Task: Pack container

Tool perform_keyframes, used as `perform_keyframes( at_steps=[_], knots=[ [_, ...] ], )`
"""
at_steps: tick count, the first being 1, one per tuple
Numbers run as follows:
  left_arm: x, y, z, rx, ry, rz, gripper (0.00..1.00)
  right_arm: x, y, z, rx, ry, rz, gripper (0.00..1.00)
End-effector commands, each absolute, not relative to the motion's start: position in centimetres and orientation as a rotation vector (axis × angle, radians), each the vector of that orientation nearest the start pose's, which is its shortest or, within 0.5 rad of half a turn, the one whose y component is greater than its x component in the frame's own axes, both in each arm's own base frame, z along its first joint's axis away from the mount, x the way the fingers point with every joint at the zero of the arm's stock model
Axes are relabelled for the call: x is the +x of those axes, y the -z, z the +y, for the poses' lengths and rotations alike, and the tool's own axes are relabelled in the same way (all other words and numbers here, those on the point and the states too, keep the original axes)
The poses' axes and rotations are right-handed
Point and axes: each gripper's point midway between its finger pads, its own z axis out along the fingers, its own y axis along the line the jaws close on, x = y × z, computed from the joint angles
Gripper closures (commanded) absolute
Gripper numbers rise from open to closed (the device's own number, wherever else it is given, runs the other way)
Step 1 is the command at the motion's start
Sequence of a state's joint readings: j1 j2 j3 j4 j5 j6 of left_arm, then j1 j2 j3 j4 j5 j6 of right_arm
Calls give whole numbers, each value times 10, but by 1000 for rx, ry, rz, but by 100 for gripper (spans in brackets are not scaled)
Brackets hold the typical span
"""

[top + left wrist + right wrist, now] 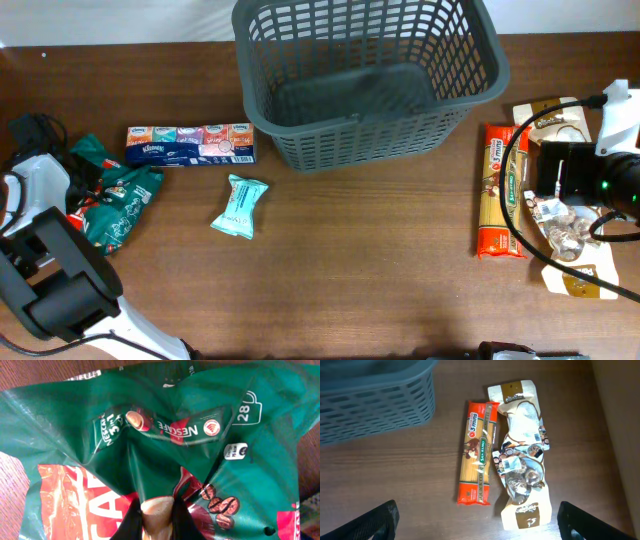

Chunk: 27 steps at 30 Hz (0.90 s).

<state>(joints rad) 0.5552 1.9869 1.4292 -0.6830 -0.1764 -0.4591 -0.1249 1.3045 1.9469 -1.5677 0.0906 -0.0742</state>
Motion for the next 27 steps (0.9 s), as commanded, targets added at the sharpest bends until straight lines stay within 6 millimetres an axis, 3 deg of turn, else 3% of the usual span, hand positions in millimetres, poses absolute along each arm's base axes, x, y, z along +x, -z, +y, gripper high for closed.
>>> perform_keyframes(
  at_steps=[1, 10, 21, 27],
  knots=[
    [343, -7, 245, -1397, -257, 2594, 98, 252, -374, -52, 132, 219, 2475, 1],
    [346, -20, 247, -1355, -263, 2580, 98, 252, -374, -52, 132, 219, 2475, 1],
    [346, -113, 255, -1292, -328, 2380, 98, 252, -374, -52, 132, 219, 2475, 1],
    [340, -149, 252, -1267, -328, 2313, 98, 252, -374, -52, 132, 219, 2475, 1]
  ],
)
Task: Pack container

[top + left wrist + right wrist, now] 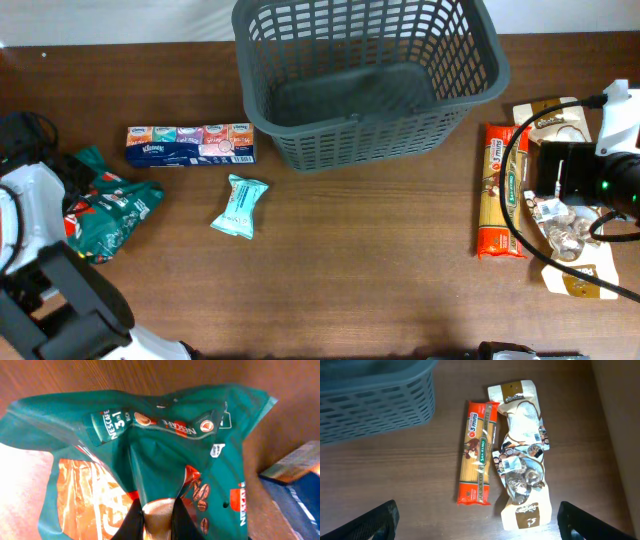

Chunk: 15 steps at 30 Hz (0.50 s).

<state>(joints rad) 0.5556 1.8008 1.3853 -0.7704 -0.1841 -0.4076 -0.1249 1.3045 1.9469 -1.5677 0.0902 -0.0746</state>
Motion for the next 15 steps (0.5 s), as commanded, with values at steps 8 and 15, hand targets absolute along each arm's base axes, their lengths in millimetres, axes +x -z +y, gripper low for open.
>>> perform_keyframes(
  at_steps=[8, 15],
  knots=[
    [331, -180, 244, -1243, -324, 2263, 98, 252, -374, -52, 132, 219, 2475, 1],
    [330, -217, 230, -1176, -311, 2191, 98, 252, -374, -52, 132, 219, 2475, 1]
  ],
)
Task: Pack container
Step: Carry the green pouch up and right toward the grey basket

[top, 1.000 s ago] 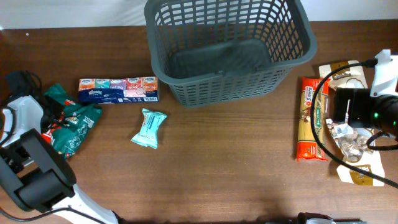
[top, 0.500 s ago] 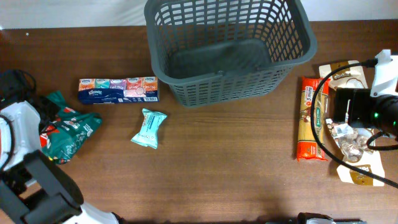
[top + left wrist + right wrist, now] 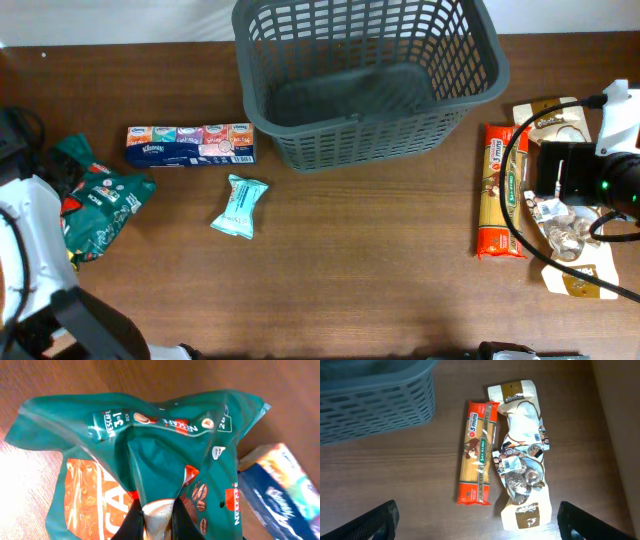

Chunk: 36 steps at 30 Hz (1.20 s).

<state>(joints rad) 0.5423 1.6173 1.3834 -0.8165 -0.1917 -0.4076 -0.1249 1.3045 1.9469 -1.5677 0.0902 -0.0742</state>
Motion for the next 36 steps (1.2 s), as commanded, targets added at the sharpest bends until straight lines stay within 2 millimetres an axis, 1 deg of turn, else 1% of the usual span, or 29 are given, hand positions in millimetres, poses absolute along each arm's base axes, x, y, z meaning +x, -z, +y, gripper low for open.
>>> perform_keyframes(
  at_steps=[1, 6, 9, 15, 16, 22, 26, 36],
  knots=[
    [330, -222, 228, -1164, -308, 2181, 98, 252, -374, -52, 132, 219, 2475, 1],
    [328, -254, 211, -1090, -292, 2122, 98, 252, -374, -52, 132, 219, 2475, 1],
    [328, -270, 200, -1035, -284, 2101, 98, 252, -374, -52, 132, 219, 2475, 1],
    [327, -294, 179, -962, -254, 2058, 98, 252, -374, -52, 132, 219, 2475, 1],
    [327, -299, 173, -937, -246, 2056, 98, 252, -374, -52, 132, 219, 2475, 1],
    [326, -299, 152, -878, -223, 2097, 98, 252, -374, -52, 132, 219, 2475, 1],
    [328, -301, 136, -785, -221, 2132, 98, 252, -374, -52, 132, 219, 2475, 1],
    [331, -321, 83, -576, -151, 2136, 98, 252, -374, -52, 132, 219, 2475, 1]
  ],
)
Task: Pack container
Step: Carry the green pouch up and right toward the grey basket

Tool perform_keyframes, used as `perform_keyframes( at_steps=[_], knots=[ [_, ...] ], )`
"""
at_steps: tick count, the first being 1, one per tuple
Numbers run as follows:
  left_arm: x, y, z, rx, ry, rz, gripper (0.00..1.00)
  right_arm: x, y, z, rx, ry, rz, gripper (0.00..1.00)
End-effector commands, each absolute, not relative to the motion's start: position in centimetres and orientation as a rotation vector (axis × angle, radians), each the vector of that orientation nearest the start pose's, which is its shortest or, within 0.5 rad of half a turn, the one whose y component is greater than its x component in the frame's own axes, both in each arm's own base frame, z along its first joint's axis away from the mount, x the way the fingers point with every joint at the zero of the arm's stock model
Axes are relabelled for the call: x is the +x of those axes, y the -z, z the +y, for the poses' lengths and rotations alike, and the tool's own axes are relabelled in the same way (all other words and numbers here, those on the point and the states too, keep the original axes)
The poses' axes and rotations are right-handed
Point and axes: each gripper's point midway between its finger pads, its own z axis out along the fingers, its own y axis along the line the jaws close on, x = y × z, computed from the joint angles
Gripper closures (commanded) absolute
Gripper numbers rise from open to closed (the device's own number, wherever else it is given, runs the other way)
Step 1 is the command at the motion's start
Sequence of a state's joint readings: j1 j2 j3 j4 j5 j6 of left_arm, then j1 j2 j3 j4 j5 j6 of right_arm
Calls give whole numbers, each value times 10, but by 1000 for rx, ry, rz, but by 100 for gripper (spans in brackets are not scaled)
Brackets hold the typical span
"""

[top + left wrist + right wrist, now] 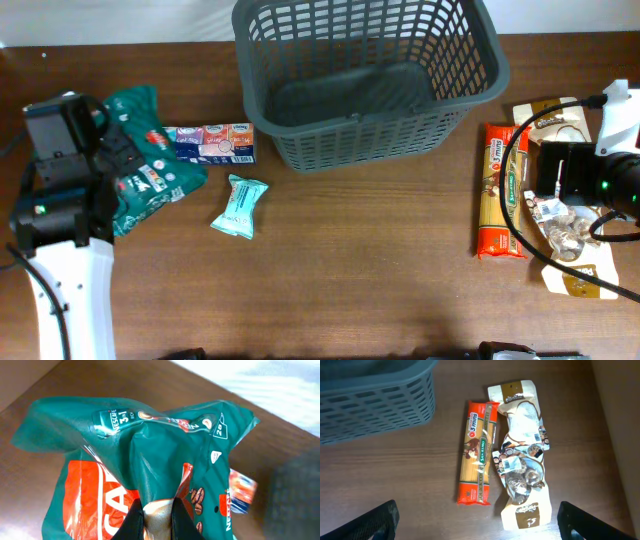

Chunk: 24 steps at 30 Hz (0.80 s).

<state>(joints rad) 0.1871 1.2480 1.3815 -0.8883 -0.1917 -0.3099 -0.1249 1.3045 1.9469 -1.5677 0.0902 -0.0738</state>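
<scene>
My left gripper is shut on a green and red Nescafe coffee bag, held off the table at the left, partly over the tissue pack. The grey basket stands at the back centre. A teal snack packet lies in front of the tissue pack. My right gripper hangs open high above the spaghetti pack and the tan pouch at the right.
The right arm with its black cable covers part of the tan pouch in the overhead view. The table's right edge runs just beyond the pouch.
My left gripper has carried the coffee bag up and to the right, from the far left edge to over the tissue pack's left end. The right arm has not moved.
My left gripper was shut on the coffee bag lying at the far left of the table. The bag was then lifted and turned there. Now it hangs further right, nearer the basket. The right gripper stayed open over the spaghetti throughout.
</scene>
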Motion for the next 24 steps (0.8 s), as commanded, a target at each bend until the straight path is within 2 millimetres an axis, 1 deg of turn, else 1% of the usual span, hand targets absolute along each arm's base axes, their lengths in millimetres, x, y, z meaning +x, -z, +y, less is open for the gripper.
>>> perform_keyframes(
  at_steps=[1, 4, 9, 14, 19, 21, 24],
  knots=[
    [332, -323, 78, -558, -143, 2135, 98, 252, -374, -52, 132, 219, 2475, 1],
    [335, -328, 64, -485, -130, 2129, 98, 252, -374, -52, 132, 219, 2475, 1],
    [348, -341, 38, -310, -125, 2099, 98, 252, -374, -52, 132, 219, 2475, 1],
    [358, -355, 21, -243, -92, 2037, 98, 252, -374, -52, 132, 219, 2475, 1],
    [369, -379, 9, -163, -91, 1940, 98, 252, -374, -52, 132, 219, 2475, 1],
    [372, -388, 9, -164, -90, 1901, 98, 252, -374, -52, 132, 219, 2475, 1],
    [375, -398, 15, -191, -114, 1855, 98, 252, -374, -52, 132, 219, 2475, 1]
  ],
)
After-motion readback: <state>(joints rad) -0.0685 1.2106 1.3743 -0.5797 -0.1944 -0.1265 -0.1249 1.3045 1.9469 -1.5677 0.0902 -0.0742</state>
